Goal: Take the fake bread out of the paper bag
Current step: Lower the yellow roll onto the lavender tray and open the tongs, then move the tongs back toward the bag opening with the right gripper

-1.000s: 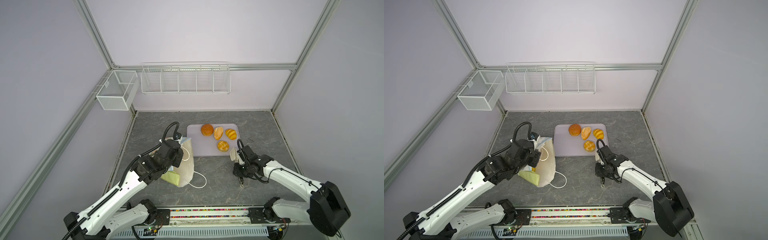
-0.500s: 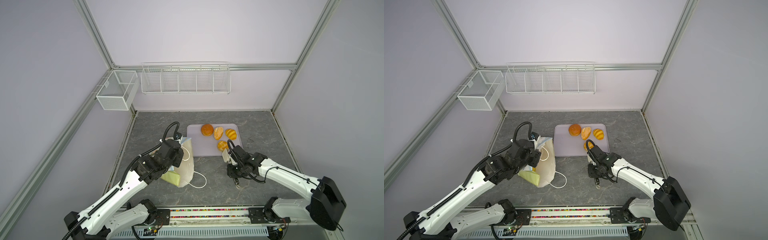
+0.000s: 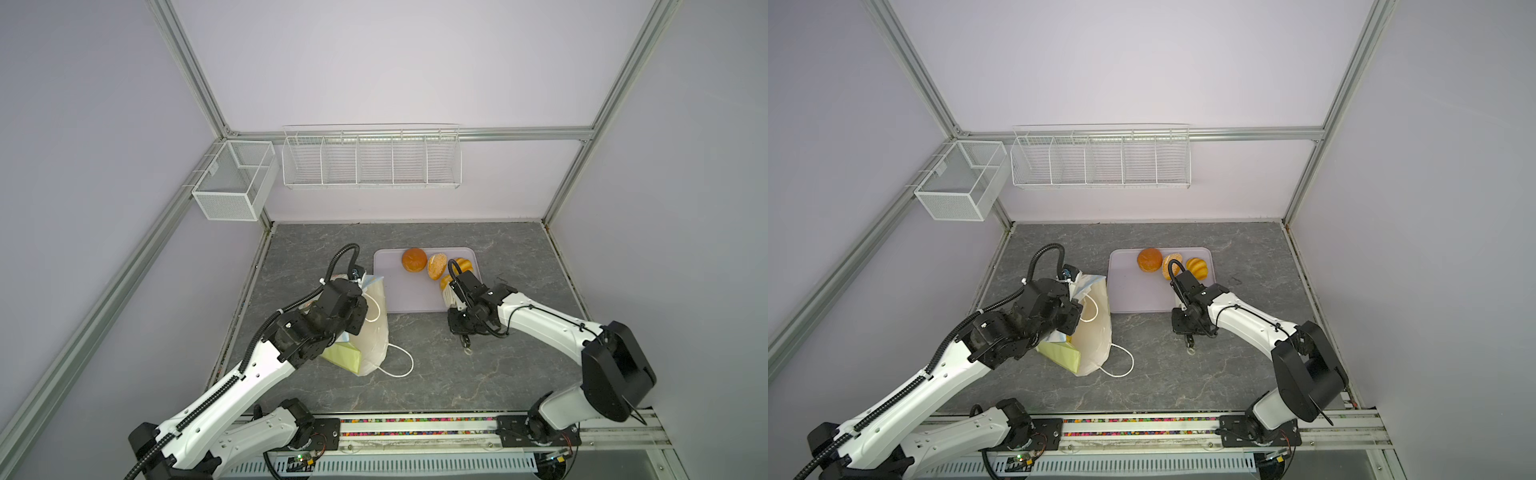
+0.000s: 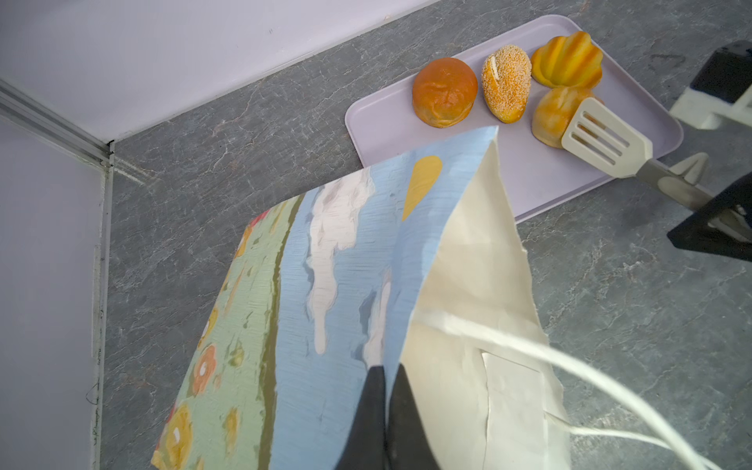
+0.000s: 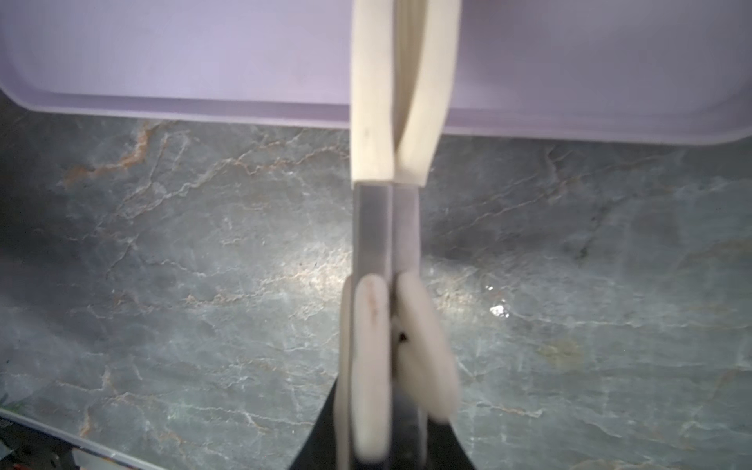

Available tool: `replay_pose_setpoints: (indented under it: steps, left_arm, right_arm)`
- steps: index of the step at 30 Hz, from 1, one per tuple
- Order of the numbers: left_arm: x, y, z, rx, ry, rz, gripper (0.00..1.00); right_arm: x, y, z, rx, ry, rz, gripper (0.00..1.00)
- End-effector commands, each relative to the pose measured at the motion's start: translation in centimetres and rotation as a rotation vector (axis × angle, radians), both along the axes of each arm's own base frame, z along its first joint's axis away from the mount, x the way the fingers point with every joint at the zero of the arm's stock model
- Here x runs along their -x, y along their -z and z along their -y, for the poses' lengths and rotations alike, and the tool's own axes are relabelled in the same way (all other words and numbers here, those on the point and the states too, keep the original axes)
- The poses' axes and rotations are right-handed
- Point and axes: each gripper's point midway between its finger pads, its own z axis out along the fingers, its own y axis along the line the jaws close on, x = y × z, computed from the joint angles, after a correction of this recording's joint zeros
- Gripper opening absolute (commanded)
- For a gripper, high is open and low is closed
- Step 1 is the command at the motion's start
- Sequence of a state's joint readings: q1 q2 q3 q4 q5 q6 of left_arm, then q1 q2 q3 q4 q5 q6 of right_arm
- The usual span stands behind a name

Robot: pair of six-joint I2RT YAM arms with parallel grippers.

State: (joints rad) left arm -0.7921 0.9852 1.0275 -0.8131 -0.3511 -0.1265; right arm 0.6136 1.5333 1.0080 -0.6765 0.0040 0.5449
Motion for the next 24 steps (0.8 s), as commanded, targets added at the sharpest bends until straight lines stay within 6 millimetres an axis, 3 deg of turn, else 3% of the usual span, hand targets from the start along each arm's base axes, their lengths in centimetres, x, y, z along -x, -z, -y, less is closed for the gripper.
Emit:
replay_pose_setpoints:
  steps: [1,6,10,18,24]
  left_arm:
    - [0.3,0.0,-0.5,-0.002,-0.011,-0.006,0.00]
    - [0.5,0.2,-0.4,-0.022,0.018,-0.004,0.00]
    - [0.6,0.2,-0.3,-0.036,0.056,0.010,0.00]
    - [0.7,0.7,0.3,-0.087,0.133,0.018,0.00]
    - [0.7,1.4,1.1,-0.082,0.170,0.002,0.00]
  right_arm:
    - [-1.1,-0.5,0.5,0.027,-0.020,0.027,0.06]
    - [-0.6,-2.2,-0.4,-0.022,-0.043,0.048,0.06]
    - [1.3,-4.7,-0.6,-0.024,-0.068,0.084,0.06]
    - [8.6,-9.7,-2.5,-0.077,-0.132,0.147,0.07]
    - [14.2,-11.4,-7.9,-0.167,-0.269,0.157,0.07]
